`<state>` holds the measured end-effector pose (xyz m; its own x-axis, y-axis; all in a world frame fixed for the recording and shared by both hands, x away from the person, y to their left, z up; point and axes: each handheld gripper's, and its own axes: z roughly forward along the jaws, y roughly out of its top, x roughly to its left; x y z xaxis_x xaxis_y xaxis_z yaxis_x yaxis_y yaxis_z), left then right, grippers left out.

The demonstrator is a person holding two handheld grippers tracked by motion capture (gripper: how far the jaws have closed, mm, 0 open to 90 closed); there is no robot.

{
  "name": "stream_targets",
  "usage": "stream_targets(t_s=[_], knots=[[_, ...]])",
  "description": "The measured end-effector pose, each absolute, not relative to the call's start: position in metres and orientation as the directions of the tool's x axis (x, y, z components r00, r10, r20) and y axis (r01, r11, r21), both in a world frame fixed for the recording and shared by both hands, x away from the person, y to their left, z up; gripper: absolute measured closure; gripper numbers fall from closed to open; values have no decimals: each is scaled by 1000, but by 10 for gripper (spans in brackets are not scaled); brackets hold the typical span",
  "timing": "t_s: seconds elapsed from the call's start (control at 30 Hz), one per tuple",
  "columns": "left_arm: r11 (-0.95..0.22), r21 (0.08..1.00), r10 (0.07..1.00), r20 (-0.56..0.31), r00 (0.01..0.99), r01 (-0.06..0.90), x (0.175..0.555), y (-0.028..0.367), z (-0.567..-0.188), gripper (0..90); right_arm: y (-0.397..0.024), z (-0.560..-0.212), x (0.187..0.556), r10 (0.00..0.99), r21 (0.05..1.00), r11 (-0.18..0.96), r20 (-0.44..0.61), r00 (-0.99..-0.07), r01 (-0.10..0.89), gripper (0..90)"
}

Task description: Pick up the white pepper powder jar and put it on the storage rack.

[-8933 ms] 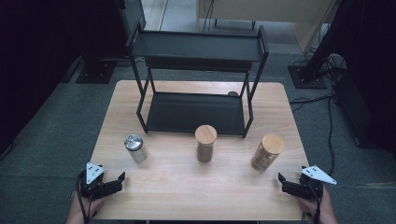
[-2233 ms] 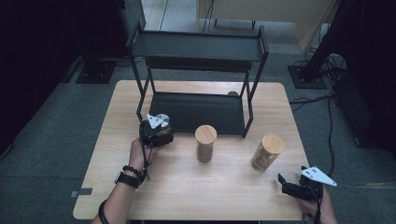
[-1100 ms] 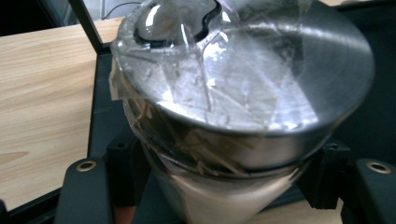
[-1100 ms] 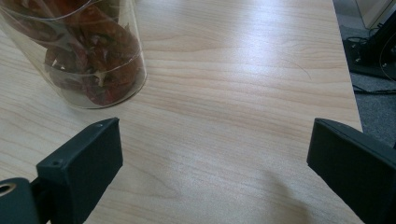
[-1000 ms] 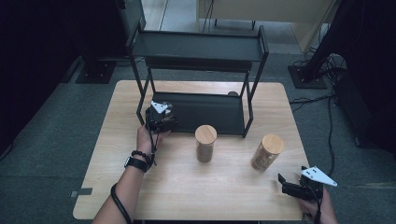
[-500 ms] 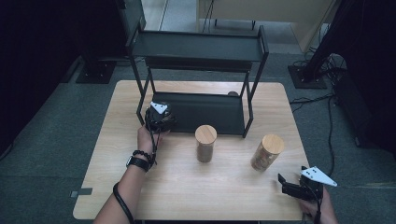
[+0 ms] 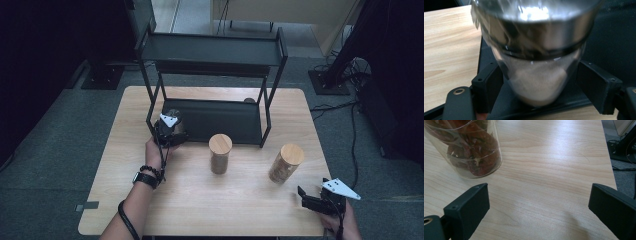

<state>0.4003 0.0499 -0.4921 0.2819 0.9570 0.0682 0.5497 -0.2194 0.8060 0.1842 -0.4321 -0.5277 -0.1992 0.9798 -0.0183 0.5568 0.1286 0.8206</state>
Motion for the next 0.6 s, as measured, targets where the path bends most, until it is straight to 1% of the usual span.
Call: stream_targets(t_s=[0.6], knots=[[-199,812,957,41,287,549,383,57,-507,220,-432,-528,184,980,819,133,-23,-198,559,33]])
